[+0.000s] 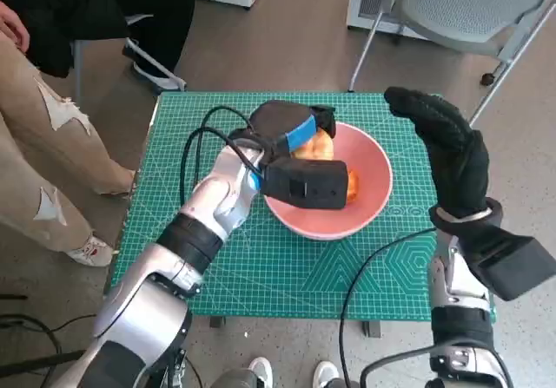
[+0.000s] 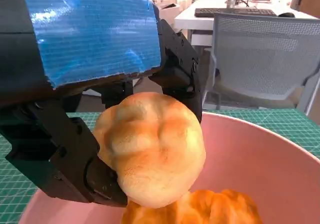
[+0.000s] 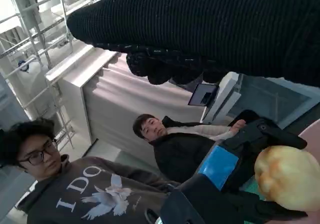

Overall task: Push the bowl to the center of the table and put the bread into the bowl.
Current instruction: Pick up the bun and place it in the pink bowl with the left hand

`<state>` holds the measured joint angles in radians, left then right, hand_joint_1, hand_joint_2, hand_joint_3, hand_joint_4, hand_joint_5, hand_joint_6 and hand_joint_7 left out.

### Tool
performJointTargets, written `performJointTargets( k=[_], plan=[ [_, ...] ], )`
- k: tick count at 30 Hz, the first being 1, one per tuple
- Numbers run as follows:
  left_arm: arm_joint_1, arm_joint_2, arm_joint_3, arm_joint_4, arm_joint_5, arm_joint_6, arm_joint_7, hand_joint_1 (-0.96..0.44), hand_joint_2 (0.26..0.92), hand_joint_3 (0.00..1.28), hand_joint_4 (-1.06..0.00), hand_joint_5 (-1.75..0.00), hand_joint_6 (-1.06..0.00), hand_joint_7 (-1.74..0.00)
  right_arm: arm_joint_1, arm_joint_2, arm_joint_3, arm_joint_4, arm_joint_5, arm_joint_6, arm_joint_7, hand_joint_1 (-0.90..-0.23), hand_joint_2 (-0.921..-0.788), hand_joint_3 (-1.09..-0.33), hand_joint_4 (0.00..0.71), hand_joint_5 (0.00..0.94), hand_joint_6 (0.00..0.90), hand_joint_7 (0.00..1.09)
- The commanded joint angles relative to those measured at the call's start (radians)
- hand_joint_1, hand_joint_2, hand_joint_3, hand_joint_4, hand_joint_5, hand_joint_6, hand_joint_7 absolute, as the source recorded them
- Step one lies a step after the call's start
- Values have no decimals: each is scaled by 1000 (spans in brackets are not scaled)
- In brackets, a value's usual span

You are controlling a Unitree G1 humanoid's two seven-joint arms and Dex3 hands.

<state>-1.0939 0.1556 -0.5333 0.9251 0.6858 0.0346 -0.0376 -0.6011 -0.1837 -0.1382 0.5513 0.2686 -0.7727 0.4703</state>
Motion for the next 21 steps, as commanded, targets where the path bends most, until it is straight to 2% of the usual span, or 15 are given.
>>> performJointTargets(
  k=[1, 3, 5, 6, 7, 8, 9, 10, 11, 12, 13, 15, 21],
  plan=[
    [-28, -5, 0, 22, 5, -10, 11, 2, 811, 334, -624, -1343, -557, -1188, 25, -4, -3, 5, -14, 4, -8, -666, -921, -780, 220, 5, -1, 508],
    [-29, -5, 4, 28, -1, -14, 5, 1, 812, 324, -632, -1347, -574, -1155, 25, -3, -2, 4, -16, 5, -10, -666, -921, -779, 220, 5, -1, 508],
    [-27, -6, 13, 28, -15, -14, -17, 2, 850, 244, -655, -1340, -578, -1106, 24, -2, -2, 2, -17, 6, -12, -666, -921, -779, 220, 4, -1, 508],
    [-25, -6, 18, 27, -23, -13, -30, 78, 843, 247, -664, -1321, -540, -1011, 24, -2, -2, 1, -17, 6, -12, -666, -921, -778, 220, 4, -1, 508],
    [-24, -6, 24, 26, -34, -11, -49, 187, 827, 258, -680, -1290, -509, -827, 25, -1, -1, -1, -17, 7, -13, -666, -921, -778, 220, 4, -1, 508],
    [-23, -7, 29, 26, -42, -9, -62, 251, 861, 204, -663, -1285, -434, -659, 25, 0, 0, -2, -18, 7, -14, -665, -921, -778, 220, 4, -1, 508],
    [-20, -5, 32, 24, -51, -8, -78, 273, 873, 186, -657, -1284, -414, -589, 25, 0, 1, -3, -18, 8, -16, -665, -921, -778, 220, 4, -1, 508],
    [-17, -3, 35, 21, -57, -7, -89, 161, 829, 154, -492, -934, -351, -452, 26, 1, 1, -5, -19, 8, -17, -665, -921, -778, 219, 4, -1, 508],
    [-13, -1, 37, 18, -60, -4, -103, 85, 802, 134, -428, -626, -323, -338, 25, 2, 2, -4, -19, 8, -18, -664, -921, -779, 219, 4, -1, 508],
    [-11, 0, 38, 16, -62, -1, -112, -6, 780, 117, -291, -401, -278, -242, 25, 2, 2, -4, -19, 8, -19, -664, -921, -779, 219, 4, -1, 507],
    [-10, 0, 37, 15, -62, 6, -123, -39, 773, 110, -242, -320, -262, -208, 24, 3, 3, -3, -20, 8, -19, -664, -921, -779, 219, 4, -1, 507],
    [-11, 0, 34, 14, -61, 15, -136, -192, 758, 92, -99, -131, -199, -111, 23, 4, 3, -1, -20, 7, -20, -663, -921, -780, 219, 3, -1, 507],
    [-9, 7, 25, 3, -53, 8, -155, -435, 768, 76, -12, -17, -132, -34, 22, 8, 6, 1, -23, 5, -26, -661, -921, -781, 219, 3, -1, 506]
  ],
)
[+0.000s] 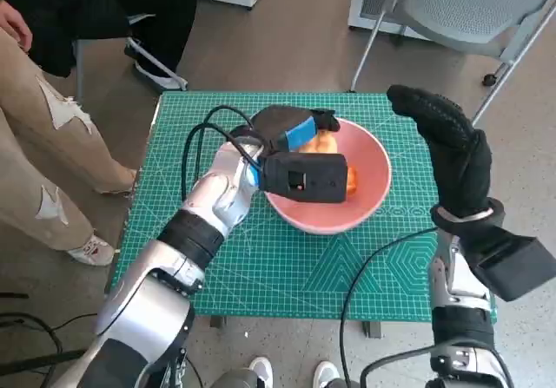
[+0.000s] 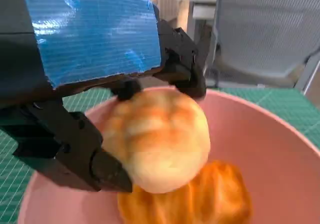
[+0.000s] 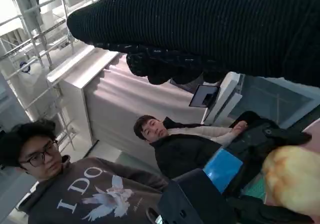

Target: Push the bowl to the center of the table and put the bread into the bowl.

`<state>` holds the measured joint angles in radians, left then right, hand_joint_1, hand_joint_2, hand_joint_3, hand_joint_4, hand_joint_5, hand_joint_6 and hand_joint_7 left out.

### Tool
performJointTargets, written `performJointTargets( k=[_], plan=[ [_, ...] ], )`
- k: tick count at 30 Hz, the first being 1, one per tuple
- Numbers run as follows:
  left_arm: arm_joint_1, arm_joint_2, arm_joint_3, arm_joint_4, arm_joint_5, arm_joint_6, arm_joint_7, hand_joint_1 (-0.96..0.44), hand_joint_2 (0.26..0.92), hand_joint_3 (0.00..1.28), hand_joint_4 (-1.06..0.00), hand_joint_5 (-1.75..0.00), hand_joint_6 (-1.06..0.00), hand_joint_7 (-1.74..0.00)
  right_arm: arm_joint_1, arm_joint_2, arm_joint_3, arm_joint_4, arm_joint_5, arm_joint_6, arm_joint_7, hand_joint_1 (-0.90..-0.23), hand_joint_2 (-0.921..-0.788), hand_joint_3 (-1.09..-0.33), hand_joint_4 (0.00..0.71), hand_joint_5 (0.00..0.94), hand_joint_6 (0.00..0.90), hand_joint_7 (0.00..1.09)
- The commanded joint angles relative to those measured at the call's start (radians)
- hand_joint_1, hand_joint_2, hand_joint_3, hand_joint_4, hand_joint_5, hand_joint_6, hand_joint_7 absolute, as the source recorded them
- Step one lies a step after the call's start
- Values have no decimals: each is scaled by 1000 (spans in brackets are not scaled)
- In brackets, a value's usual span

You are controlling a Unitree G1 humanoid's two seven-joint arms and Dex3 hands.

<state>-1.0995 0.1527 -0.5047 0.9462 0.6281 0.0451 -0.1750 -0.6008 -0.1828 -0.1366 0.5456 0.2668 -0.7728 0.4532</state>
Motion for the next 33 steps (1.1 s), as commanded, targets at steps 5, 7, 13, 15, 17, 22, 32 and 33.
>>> performJointTargets(
  k=[5, 7, 13, 15, 17, 22, 32, 33],
  plan=[
    [8, 20, -3, -39, 0, -24, -29, -535, 800, 63, -1, -2, -107, -14, 21, 9, 6, 9, -25, 3, -14, -661, -921, -782, 218, 3, -1, 506],
    [14, 23, 1, -52, -5, -27, -34, -555, 818, 45, 0, 0, -103, -9, 21, 9, 6, 10, -26, 3, -15, -661, -921, -782, 219, 3, -1, 506],
    [50, 50, 30, -137, -32, -39, -57, -586, 835, 28, 1, 1, -101, -7, 18, 10, 5, 12, -28, 4, -16, -664, -921, -781, 219, 2, -1, 506],
    [69, 67, 48, -188, -49, -46, -72, -606, 842, 27, 1, 1, -96, -8, 17, 10, 4, 13, -28, 4, -16, -664, -921, -781, 219, 2, -1, 506],
    [94, 92, 76, -257, -74, -54, -93, -613, 844, 24, 1, 1, -97, -11, 14, 9, 3, 15, -25, 5, -14, -664, -921, -781, 219, 2, -1, 506],
    [144, 146, 137, -397, -123, -62, -134, -631, 860, 24, 1, 1, -98, -13, 6, 9, 1, 17, -22, 9, -13, -664, -921, -781, 219, 2, -1, 506],
    [257, 219, 386, -587, -441, -157, -243, -639, 918, 60, -2, -1, -148, -34, -17, 5, 0, -3, -21, 30, -21, -666, -921, -782, 214, 0, -1, 506],
    [266, 214, 411, -591, -481, -166, -251, -636, 918, 66, -5, -2, -155, -37, -20, 5, -1, -5, -22, 33, -22, -665, -921, -781, 214, 0, -1, 506]
  ],
)
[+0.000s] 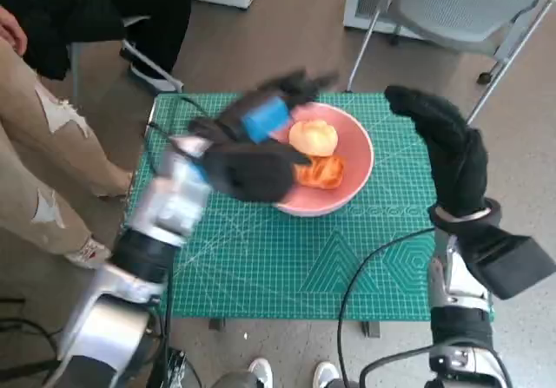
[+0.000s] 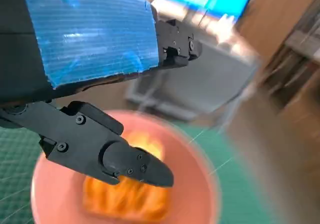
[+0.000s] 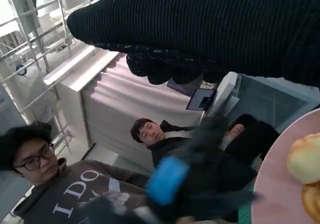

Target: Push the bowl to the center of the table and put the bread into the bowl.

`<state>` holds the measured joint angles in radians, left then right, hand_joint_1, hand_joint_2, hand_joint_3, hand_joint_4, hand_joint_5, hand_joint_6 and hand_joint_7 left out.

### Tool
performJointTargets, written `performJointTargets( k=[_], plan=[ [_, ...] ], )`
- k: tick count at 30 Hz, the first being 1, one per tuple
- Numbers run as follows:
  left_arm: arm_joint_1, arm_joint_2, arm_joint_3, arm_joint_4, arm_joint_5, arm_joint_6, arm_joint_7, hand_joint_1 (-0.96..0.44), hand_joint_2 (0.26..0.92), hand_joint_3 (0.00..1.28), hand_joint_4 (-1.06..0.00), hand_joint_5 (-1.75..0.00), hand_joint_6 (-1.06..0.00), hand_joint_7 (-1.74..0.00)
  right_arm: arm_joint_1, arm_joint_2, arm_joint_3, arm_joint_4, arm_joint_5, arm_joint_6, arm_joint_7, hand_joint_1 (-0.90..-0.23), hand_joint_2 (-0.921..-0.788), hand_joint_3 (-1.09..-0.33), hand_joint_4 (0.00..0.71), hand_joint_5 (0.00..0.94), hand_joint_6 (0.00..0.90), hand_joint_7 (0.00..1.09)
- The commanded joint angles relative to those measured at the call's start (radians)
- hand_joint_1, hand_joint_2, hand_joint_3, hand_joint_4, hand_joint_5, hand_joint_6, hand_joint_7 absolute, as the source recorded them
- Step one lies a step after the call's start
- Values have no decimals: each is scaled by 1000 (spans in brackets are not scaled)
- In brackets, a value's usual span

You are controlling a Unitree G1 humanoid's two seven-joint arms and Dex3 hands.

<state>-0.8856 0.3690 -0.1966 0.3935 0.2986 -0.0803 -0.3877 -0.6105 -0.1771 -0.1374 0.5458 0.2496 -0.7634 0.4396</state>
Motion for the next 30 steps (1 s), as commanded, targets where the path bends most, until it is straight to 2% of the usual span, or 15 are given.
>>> performJointTargets(
  k=[1, 5, 11, 20, 30],
  plan=[
    [65, -14, 134, -42, -206, -57, -47, -631, 919, 76, -9, -4, -165, -40, -14, -2, 0, -10, -5, 28, -11, -665, -921, -781, 215, 0, -1, 506],
    [113, -70, 243, -67, -402, -97, -72, -619, 921, 167, -76, -27, -216, -59, -39, -4, 1, -25, -10, 47, -22, -665, -921, -777, 217, 2, 0, 507],
    [147, -91, 293, -38, -473, -205, -72, -666, 921, 253, -115, -27, -252, -68, -76, -7, 1, -34, -19, 65, -36, -666, -921, -768, 222, 4, 7, 507],
    [183, -91, 342, 33, -534, -371, -123, -760, 921, 330, -46, -1, -220, -38, -139, -9, 4, -36, -39, 64, -51, -672, -921, -760, 225, 5, 16, 500],
    [218, -119, 375, 58, -631, -486, -209, -780, 921, 419, -1, 0, -157, -2, -203, -5, 7, 30, -72, -12, -57, -692, -921, -762, 219, 1, 34, 489]
  ],
)
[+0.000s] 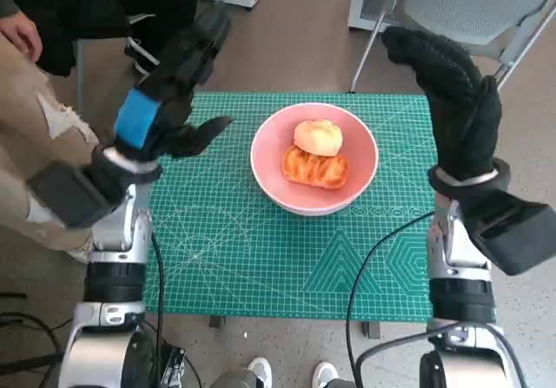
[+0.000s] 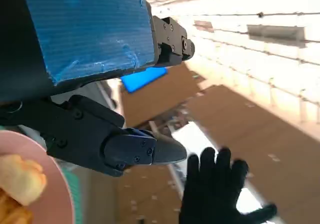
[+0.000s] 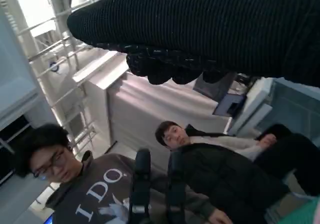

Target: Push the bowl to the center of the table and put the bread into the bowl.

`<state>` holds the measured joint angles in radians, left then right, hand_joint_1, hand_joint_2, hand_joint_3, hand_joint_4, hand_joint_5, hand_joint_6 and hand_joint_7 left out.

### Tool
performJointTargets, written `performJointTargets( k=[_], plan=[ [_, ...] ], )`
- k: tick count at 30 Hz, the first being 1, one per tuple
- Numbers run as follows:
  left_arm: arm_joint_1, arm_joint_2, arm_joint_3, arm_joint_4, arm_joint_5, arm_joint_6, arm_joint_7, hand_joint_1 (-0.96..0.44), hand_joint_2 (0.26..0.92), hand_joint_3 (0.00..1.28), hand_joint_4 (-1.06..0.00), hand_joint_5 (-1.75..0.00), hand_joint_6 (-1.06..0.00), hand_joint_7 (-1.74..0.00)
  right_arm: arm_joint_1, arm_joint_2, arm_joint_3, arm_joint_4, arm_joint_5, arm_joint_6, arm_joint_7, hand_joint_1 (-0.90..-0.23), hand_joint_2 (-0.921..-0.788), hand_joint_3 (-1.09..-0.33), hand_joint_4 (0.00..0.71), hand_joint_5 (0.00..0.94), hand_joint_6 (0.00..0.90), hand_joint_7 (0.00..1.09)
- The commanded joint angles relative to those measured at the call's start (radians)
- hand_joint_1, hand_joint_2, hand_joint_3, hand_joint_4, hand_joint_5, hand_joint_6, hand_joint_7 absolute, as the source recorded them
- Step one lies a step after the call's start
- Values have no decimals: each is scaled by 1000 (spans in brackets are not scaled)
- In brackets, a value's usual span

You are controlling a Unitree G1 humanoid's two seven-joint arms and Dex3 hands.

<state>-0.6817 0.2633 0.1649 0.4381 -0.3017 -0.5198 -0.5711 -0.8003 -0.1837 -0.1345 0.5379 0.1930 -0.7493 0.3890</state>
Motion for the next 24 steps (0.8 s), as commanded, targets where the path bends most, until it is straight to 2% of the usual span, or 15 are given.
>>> performJointTargets(
  k=[1, 10, 24],
  plan=[
    [15, -16, 15, 20, -38, -57, -32, -779, 921, 423, -1, 0, -156, -2, -18, 3, 5, 45, -19, -35, -8, -692, -921, -762, 219, 1, 35, 489],
    [15, -48, 24, 85, -60, -140, -55, -789, 921, 489, -30, -12, -157, -3, -56, 3, 10, 119, -48, -105, -21, -699, -921, -761, 220, 1, 46, 480],
    [10, -68, 28, 126, -84, -175, -81, -786, 921, 508, -36, -10, -151, 0, -82, -4, 16, 172, -38, -125, -8, -697, -921, -762, 212, 0, 56, 469]
  ],
)
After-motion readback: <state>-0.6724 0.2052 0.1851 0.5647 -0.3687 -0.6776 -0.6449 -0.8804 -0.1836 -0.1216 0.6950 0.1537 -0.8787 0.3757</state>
